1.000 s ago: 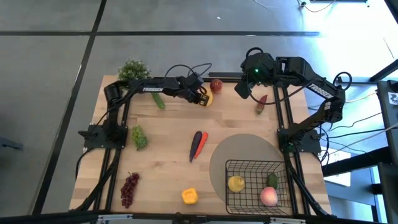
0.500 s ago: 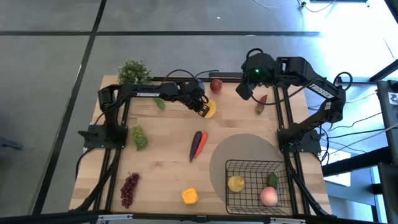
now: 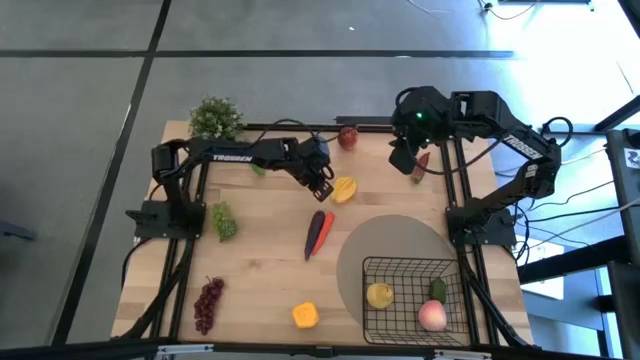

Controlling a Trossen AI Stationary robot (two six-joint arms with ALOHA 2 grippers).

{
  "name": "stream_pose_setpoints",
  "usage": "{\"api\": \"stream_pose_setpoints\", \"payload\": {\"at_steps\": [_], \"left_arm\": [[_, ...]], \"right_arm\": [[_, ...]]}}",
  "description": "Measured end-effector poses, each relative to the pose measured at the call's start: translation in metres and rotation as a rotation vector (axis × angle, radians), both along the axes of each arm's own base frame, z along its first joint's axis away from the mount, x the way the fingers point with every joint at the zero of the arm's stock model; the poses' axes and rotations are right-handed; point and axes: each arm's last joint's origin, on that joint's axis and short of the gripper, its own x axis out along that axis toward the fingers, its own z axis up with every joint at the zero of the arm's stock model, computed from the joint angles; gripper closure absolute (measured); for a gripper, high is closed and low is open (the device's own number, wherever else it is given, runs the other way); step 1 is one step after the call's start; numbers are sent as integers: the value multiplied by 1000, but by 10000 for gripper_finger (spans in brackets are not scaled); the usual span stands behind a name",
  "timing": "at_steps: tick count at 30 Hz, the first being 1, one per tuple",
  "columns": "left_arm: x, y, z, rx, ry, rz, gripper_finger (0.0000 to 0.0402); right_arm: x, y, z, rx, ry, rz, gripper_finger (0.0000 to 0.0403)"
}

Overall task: Build produce basket
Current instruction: Put the yellow star fruit into the wire basket

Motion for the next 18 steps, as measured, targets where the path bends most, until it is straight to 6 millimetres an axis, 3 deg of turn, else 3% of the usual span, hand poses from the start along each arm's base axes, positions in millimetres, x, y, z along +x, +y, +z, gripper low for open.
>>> {"api": "stream_pose_setpoints", "payload": {"at_steps": [4,9,18], "left_arm": [[-2,0,8,-1,-23,7,401],[-13,-2,25,-8,-42,15,402],[-42,-8,67,72,-89,49,401]], "right_arm": [[0,0,0,6,2,20,280],[2,4,-5,47,44,267,280],[33,-2,-54,105,173,479,280]]}}
